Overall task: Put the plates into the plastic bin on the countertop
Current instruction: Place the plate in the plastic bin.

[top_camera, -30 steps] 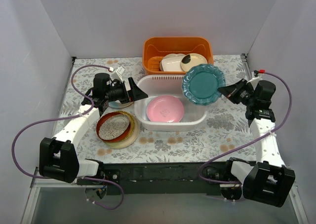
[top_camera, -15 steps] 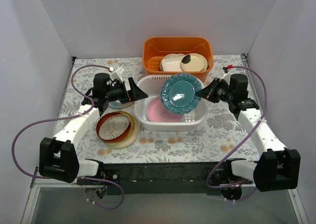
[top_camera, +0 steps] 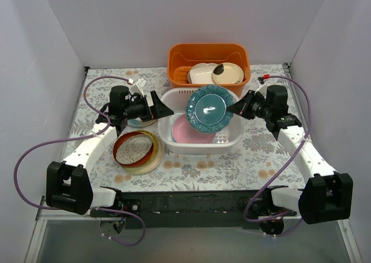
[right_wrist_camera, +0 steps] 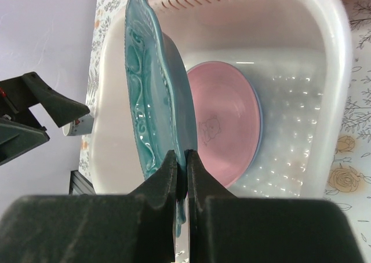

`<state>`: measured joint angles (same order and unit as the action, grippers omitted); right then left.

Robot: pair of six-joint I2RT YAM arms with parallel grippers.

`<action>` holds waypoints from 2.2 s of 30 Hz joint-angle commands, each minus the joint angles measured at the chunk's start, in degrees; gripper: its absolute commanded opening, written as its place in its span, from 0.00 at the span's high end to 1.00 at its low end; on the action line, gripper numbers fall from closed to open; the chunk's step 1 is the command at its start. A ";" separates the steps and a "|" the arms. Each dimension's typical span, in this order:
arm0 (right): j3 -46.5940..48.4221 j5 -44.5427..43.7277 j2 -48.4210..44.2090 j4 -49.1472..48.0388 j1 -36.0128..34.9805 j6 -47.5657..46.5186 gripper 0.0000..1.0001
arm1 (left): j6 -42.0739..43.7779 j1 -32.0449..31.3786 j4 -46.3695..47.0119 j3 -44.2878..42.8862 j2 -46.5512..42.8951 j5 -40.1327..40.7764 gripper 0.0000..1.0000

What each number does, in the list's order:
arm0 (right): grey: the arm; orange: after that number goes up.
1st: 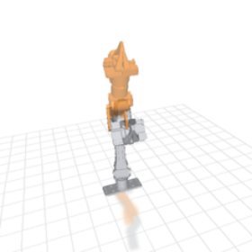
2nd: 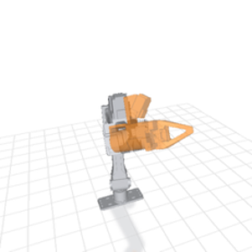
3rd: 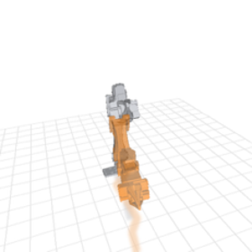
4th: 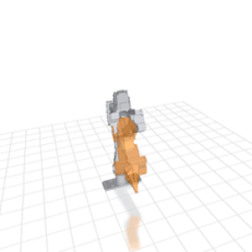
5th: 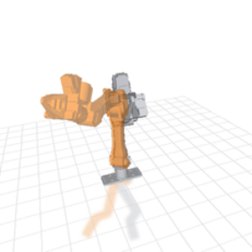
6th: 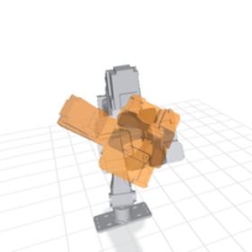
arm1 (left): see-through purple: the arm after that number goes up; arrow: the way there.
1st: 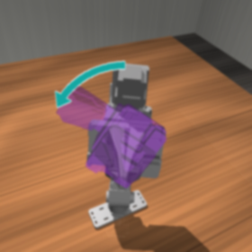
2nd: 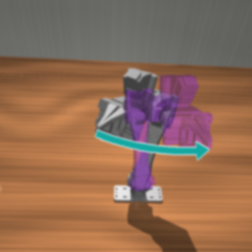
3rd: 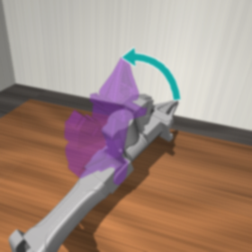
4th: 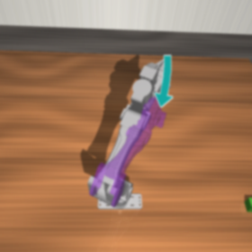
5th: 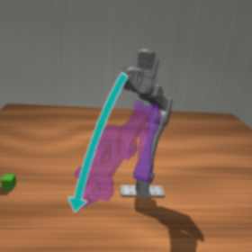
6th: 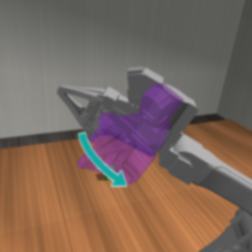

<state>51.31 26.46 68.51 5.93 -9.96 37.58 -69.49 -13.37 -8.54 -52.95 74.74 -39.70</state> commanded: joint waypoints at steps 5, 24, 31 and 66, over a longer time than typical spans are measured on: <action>4.68 2.37 0.83 -9.89 -3.66 2.32 0.99 | 0.06 -0.08 0.98 0.83 -0.30 -0.20 0.02; 3.36 2.20 4.18 -11.56 -6.83 2.50 0.99 | -0.11 -0.17 1.33 1.01 -0.12 -0.20 0.02; 2.48 2.46 4.70 -13.14 -7.01 3.29 0.99 | 0.15 -0.08 0.89 1.09 -0.12 0.42 0.02; 6.96 -1.31 18.59 1.79 -10.08 -8.23 0.99 | -1.08 -0.17 2.47 1.97 1.37 -0.46 0.02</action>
<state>54.54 25.30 88.36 7.81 -19.46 31.03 -70.57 -13.37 -6.92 -51.70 76.64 -39.66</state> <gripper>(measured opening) 0.088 0.982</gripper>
